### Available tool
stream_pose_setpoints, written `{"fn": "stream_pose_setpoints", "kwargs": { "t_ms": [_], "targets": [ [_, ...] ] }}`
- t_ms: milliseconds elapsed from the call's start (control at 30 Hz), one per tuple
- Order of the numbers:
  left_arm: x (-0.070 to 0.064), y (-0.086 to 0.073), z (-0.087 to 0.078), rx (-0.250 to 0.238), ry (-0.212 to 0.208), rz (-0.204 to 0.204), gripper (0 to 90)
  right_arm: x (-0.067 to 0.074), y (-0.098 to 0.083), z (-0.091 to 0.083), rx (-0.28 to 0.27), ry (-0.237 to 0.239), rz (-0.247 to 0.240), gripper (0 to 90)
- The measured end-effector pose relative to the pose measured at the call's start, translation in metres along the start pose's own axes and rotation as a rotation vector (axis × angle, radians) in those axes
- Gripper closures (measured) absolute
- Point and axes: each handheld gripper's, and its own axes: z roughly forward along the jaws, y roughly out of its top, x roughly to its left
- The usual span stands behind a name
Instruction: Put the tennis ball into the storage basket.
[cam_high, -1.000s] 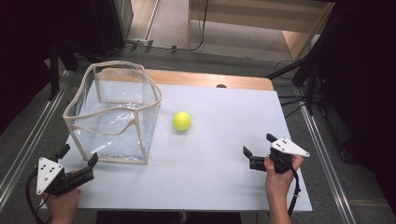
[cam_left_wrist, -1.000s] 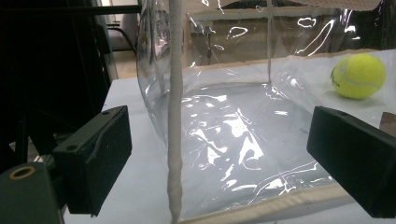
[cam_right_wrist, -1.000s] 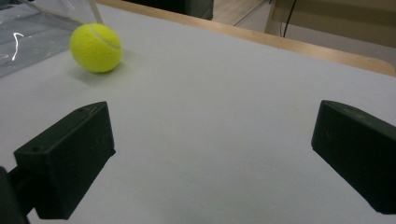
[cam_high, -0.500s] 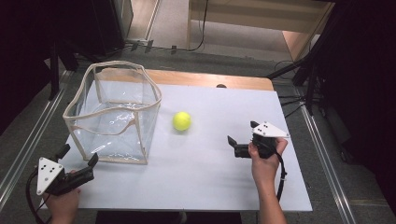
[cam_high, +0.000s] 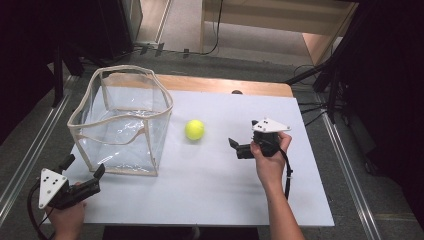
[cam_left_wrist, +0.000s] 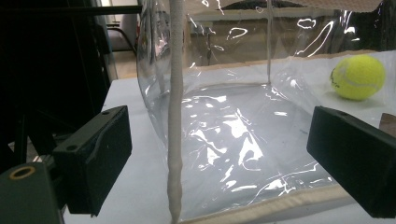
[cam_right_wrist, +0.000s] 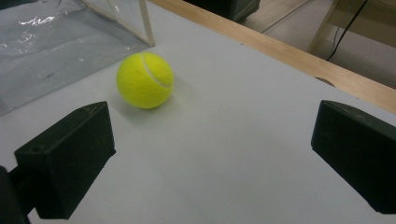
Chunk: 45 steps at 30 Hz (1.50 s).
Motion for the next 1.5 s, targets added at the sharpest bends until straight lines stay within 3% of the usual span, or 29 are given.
{"fn": "stream_pose_setpoints", "kwargs": {
  "t_ms": [567, 867, 1500],
  "targets": [
    [0.001, 0.000, -0.001, 0.000, -0.002, -0.012, 6.9, 0.011, 0.021, 0.031, 0.051, 0.074, -0.034, 0.0],
    [0.002, 0.000, -0.001, -0.003, -0.005, -0.014, 6.9, 0.019, 0.038, 0.050, 0.099, 0.114, -0.075, 0.0],
    [0.003, 0.000, -0.001, -0.009, -0.010, -0.025, 6.9, 0.037, 0.063, 0.086, 0.191, 0.170, -0.114, 0.0]
  ]
}}
